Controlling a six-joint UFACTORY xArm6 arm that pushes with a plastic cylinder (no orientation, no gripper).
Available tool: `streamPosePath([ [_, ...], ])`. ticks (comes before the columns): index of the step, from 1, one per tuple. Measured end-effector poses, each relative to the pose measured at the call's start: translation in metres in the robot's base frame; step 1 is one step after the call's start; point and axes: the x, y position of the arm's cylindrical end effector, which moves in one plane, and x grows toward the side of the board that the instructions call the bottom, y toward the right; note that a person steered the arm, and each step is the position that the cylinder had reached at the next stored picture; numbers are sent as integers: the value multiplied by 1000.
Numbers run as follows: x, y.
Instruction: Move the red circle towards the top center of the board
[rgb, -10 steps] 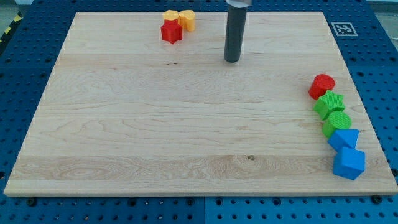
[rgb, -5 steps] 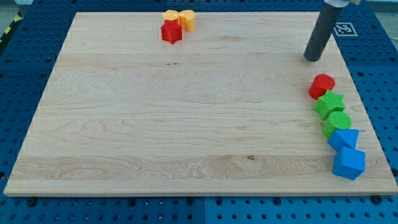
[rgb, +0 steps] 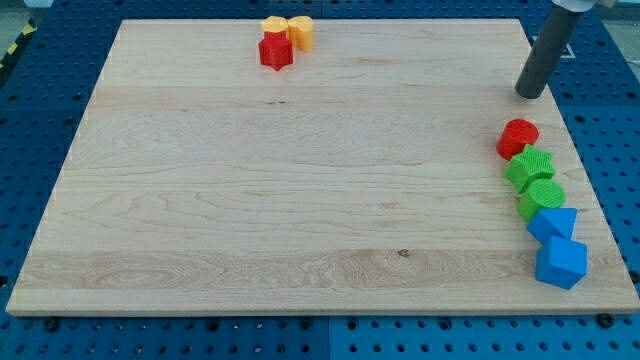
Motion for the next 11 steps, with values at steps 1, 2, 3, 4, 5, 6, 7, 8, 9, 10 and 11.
streamPosePath([
  [1,0,5],
  [2,0,5],
  [3,4,22],
  [4,64,11],
  [5,72,6],
  [6,93,4],
  [7,93,-8],
  [8,93,-49],
  [9,93,-60],
  [10,95,-86],
  [11,96,-108],
])
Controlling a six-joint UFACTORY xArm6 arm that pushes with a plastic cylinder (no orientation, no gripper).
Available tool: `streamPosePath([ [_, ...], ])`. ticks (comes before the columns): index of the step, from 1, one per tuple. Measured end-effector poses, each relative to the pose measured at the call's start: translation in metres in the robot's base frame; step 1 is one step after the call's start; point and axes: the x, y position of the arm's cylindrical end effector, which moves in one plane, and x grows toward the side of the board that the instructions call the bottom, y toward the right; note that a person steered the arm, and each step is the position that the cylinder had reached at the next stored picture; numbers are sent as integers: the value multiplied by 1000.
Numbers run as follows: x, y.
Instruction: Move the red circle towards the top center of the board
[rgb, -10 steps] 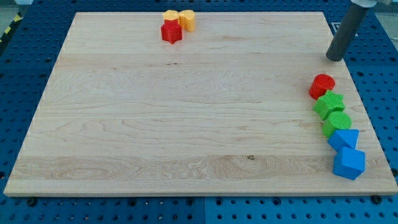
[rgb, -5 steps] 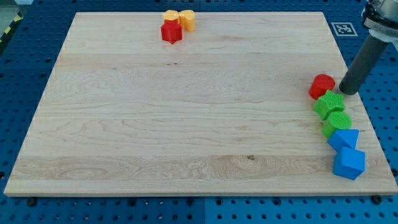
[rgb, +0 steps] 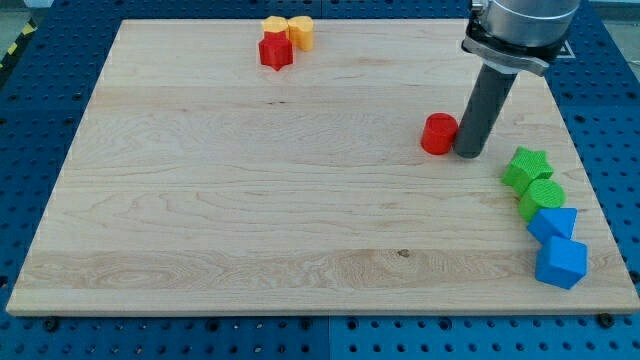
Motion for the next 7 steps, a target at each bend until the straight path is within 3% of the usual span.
streamPosePath([
  [3,-2,-10],
  [5,-1,-52],
  [7,-16,-37],
])
